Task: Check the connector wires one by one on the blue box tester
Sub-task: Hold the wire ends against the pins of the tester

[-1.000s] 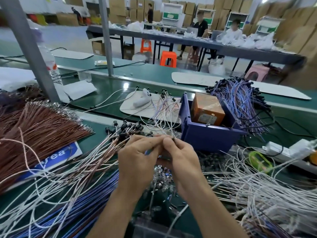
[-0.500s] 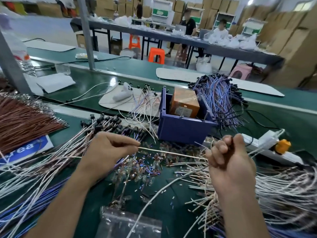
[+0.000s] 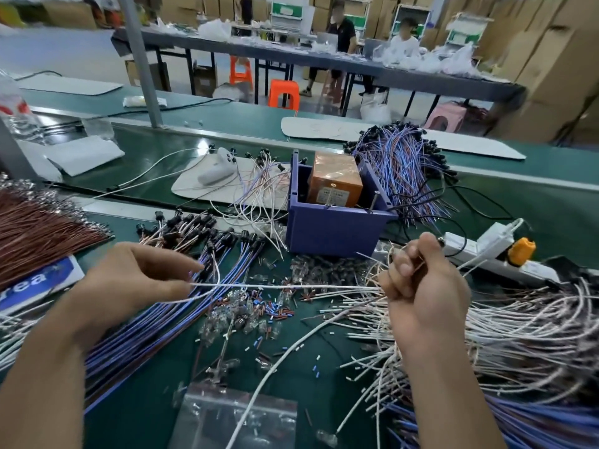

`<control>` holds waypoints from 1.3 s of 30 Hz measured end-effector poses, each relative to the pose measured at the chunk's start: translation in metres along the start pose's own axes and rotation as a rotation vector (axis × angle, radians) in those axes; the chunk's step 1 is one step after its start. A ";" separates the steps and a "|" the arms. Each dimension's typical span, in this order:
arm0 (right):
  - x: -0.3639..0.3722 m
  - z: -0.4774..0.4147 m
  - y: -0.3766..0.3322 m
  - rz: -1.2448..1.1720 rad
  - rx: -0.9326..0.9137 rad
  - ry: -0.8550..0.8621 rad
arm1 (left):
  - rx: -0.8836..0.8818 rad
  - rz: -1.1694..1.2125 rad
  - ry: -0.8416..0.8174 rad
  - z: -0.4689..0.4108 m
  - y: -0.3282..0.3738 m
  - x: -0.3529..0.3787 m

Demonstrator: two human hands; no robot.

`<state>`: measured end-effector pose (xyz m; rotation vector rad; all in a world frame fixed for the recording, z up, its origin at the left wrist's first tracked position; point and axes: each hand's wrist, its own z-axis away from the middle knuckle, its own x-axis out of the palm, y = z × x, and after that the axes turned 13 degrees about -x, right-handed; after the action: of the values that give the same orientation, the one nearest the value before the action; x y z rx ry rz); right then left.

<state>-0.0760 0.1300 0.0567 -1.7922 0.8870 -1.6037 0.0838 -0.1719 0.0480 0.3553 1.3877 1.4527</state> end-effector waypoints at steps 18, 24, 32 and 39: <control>-0.004 0.000 0.020 0.740 -0.149 -0.287 | 0.034 1.027 -0.169 -0.024 -0.007 0.021; -0.001 0.010 0.019 1.184 -0.487 -0.247 | 0.044 0.531 0.138 -0.020 0.008 0.047; 0.013 0.033 0.013 1.312 -0.626 -0.743 | 0.109 -0.166 0.602 -0.018 0.005 0.070; 0.021 0.048 0.035 1.587 -0.265 -0.996 | 0.215 -0.286 0.584 -0.016 0.005 0.087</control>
<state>-0.0305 0.0905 0.0366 -1.0365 1.3598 0.3809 0.0336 -0.1094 0.0113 -0.1522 1.9775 1.2153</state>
